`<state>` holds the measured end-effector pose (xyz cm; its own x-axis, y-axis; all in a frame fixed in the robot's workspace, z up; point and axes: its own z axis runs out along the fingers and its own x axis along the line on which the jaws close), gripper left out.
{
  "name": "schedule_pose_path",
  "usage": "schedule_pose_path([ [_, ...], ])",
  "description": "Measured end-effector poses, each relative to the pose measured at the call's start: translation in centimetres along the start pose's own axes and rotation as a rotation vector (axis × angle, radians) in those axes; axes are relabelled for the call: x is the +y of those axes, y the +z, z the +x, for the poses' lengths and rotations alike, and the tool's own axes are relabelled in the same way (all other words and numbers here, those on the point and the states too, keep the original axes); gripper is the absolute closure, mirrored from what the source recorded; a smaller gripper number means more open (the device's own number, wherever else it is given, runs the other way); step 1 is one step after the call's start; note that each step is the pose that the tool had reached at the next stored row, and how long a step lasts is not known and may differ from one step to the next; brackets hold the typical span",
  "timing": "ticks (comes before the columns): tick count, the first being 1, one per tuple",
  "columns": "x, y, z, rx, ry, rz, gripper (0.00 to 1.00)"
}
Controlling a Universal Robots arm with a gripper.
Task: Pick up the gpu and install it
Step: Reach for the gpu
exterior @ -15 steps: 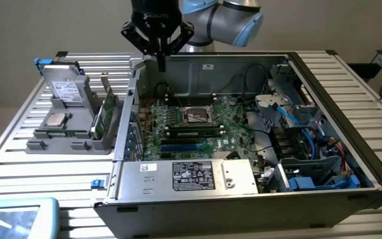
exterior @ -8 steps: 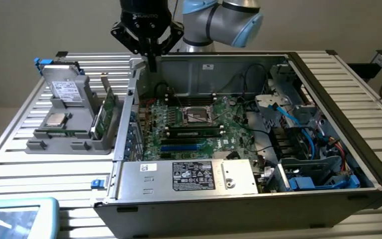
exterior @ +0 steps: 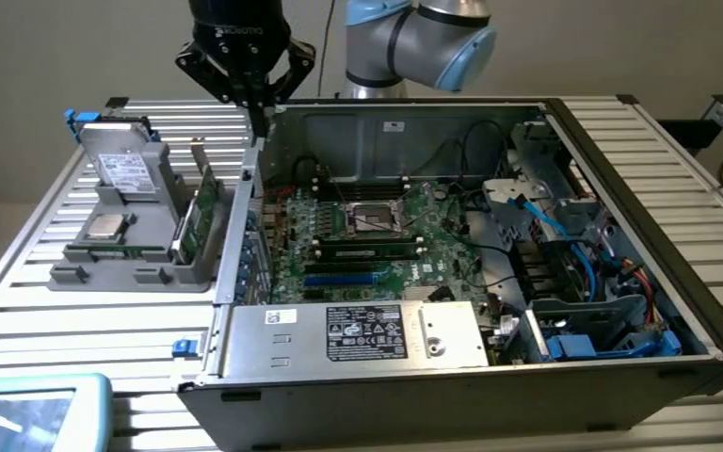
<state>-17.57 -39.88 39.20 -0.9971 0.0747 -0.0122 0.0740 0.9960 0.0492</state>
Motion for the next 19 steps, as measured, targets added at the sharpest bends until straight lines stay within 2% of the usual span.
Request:
schedule_pose_path([
  [8, -0.26, 0.0, 3.5, 0.001, 0.0, -0.0062, 0.89],
  [19, -0.57, 0.3, 7.4, 0.0107, 0.001, -0.0067, 0.89],
])
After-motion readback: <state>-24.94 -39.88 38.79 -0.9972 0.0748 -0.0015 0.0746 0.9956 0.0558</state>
